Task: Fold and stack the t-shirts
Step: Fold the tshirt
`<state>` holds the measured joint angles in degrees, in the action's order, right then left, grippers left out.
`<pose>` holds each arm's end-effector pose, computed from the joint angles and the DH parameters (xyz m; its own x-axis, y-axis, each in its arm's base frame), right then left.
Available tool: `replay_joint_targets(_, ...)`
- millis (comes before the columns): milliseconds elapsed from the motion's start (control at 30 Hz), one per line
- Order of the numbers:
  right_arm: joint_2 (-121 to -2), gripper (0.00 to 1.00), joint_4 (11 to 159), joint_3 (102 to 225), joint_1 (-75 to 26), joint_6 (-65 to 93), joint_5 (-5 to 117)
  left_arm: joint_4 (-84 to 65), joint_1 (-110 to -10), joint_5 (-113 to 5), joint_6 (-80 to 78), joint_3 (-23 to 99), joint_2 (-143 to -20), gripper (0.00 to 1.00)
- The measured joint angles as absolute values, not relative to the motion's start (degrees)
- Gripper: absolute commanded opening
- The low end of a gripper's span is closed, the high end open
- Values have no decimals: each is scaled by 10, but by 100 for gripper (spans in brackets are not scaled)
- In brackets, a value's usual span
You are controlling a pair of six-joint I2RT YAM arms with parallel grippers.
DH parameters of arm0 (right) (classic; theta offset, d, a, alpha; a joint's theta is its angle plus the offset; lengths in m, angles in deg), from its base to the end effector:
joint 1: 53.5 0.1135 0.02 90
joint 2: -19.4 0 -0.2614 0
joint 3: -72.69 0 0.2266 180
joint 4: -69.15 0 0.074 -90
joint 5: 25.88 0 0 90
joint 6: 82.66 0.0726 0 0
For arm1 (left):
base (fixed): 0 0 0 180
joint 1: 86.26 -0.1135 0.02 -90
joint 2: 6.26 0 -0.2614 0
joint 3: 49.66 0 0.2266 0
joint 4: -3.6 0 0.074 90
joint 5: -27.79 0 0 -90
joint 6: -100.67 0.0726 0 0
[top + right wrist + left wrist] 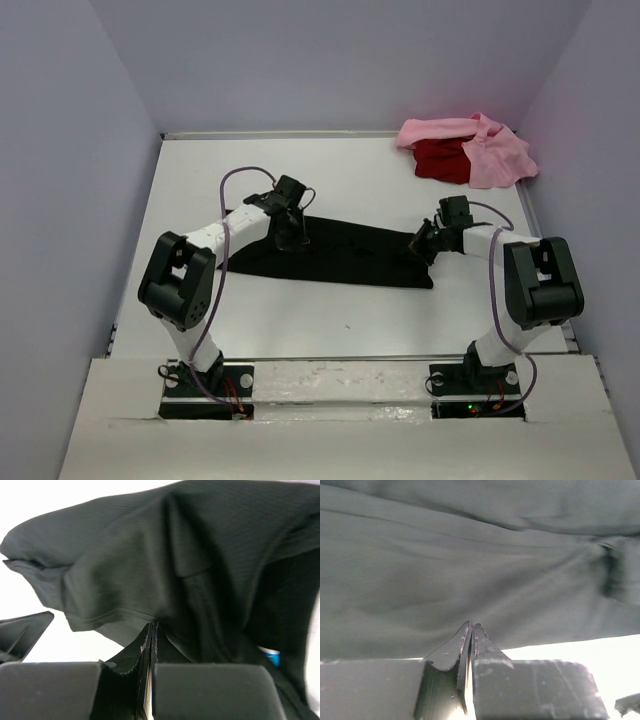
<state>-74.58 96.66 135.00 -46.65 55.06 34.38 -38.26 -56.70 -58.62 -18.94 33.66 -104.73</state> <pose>0.2948 0.0717 0.1376 -0.8369 0.5465 -0.0295 0.3914 0.6354 0.6657 0.3083 -0.1801 0.1900 -0.8922 -0.0609 -0.4474 0.0934 0.9446 -0.3147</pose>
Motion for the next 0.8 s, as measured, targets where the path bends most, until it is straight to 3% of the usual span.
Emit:
replay_joint_targets(200,-756,0,977,1349,-466,533,354,-346,-558,-505,-209,349,-1073,13)
replay_joint_targets(233,-756,0,978,1349,-466,531,354,-337,-556,-493,-212,350,-1079,21)
replay_joint_targets(367,-758,0,980,1349,-466,523,355,-296,-552,-436,-232,352,-1100,37)
replay_joint_targets(800,-763,0,991,1352,-466,510,354,-146,-544,-284,-297,351,-1124,38)
